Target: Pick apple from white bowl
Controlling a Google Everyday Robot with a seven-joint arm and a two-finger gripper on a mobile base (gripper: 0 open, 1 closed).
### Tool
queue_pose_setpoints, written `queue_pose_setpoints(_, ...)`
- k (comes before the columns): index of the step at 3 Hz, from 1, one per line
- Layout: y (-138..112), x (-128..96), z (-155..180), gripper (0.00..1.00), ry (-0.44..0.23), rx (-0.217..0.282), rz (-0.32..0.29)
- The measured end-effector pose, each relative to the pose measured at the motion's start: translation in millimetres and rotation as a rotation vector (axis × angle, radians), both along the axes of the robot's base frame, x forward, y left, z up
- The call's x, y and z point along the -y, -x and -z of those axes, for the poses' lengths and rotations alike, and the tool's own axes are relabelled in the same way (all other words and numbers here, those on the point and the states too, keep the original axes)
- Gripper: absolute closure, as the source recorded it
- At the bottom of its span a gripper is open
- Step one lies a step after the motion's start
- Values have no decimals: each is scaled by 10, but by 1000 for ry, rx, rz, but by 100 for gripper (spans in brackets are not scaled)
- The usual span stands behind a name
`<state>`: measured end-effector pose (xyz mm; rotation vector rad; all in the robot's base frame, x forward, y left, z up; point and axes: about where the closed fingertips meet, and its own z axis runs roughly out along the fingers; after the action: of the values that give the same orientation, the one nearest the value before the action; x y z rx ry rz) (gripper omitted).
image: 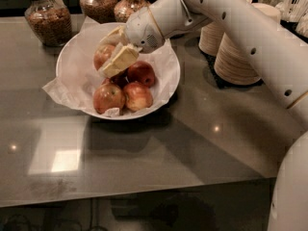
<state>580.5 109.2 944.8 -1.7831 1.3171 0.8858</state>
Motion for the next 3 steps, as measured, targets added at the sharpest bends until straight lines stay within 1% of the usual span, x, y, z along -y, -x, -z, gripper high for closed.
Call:
queue_pose_setpoints(1, 38, 375, -191, 100, -97, -6, 7)
queue_pose_setpoints(2, 115, 692, -393, 100, -141, 14, 26)
queue_pose_setpoints(3, 237, 829, -626, 100, -153, 59, 21)
